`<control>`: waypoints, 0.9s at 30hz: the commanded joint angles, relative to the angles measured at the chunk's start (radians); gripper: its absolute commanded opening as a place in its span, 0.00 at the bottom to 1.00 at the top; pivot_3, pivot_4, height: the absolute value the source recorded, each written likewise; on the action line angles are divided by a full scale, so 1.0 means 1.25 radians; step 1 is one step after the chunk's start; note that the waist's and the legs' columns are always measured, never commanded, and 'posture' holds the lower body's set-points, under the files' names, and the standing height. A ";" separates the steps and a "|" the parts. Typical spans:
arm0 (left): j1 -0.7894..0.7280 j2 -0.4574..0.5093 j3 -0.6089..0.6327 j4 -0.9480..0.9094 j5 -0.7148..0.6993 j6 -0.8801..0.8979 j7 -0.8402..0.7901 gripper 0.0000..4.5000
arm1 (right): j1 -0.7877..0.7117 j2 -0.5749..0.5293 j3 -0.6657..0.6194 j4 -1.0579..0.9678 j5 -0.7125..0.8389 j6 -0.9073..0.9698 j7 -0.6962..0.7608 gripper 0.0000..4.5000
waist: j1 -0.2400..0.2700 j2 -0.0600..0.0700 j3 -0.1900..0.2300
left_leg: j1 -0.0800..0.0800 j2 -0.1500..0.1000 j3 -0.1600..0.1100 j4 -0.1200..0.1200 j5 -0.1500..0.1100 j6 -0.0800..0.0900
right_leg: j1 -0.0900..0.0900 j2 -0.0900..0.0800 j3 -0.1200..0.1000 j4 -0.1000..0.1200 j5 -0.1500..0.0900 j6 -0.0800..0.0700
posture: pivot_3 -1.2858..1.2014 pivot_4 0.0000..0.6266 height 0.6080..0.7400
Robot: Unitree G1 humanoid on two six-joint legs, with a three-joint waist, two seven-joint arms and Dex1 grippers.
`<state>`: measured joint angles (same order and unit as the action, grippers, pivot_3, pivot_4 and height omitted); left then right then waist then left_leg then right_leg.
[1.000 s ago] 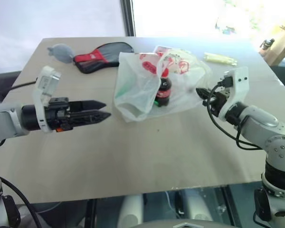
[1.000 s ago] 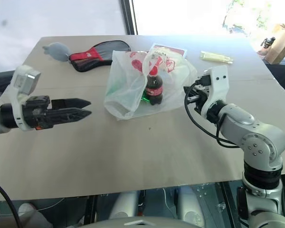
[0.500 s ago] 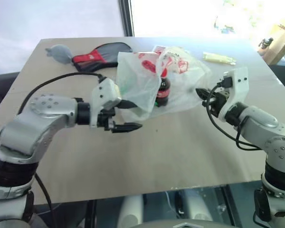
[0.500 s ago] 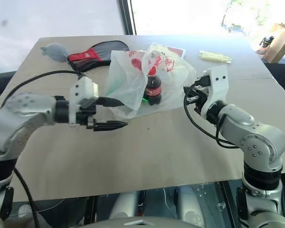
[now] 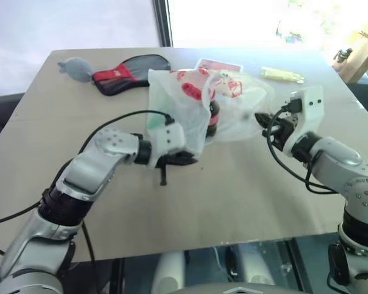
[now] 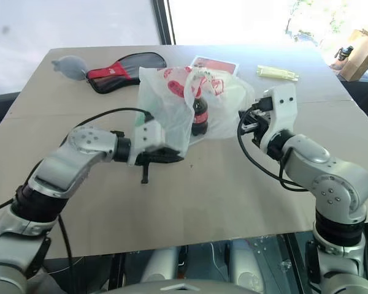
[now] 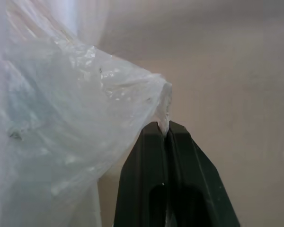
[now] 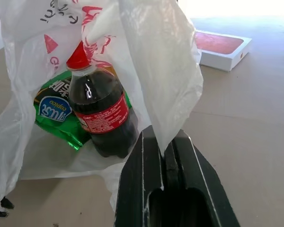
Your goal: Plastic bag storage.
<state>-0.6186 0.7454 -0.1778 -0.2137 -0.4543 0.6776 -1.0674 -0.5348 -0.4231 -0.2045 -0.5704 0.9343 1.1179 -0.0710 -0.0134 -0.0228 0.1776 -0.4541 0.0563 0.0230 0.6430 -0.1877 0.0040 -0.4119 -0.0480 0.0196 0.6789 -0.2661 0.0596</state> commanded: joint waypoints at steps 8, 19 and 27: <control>-0.500 -0.152 0.550 0.501 -0.388 0.176 0.389 0.00 | -0.413 -0.144 -0.090 0.327 -0.045 -0.169 0.206 0.00 | 0.001 0.001 0.002 | -0.005 0.000 -0.002 0.006 -0.001 0.002 | -0.001 0.001 -0.002 0.000 0.001 0.001 | 0.52 0.24 1.00; -0.684 -0.165 0.554 0.684 -0.357 0.097 0.398 0.00 | -0.560 -0.345 -0.098 0.477 -0.147 -0.181 0.351 0.00 | 0.003 0.002 0.003 | -0.012 -0.001 0.000 0.001 0.000 0.000 | -0.007 -0.002 -0.003 -0.006 0.000 0.001 | 0.52 0.24 1.00; -0.370 -0.205 0.499 0.278 -0.458 0.313 0.448 0.00 | -0.266 -0.322 -0.246 0.122 0.037 0.007 0.259 0.00 | -0.003 0.003 0.003 | -0.009 -0.001 0.001 -0.004 0.000 0.000 | -0.004 -0.002 -0.001 -0.007 0.001 0.001 | 0.52 0.24 1.00</control>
<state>-1.1406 0.4820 0.4627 0.2836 -0.9868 1.0235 -0.5184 -0.9136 -0.8507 -0.4464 -0.2838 0.9007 1.0950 0.2977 -0.0170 -0.0193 0.1811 -0.4646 0.0557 0.0247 0.6402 -0.1879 0.0034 -0.4174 -0.0509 0.0188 0.6731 -0.2655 0.0607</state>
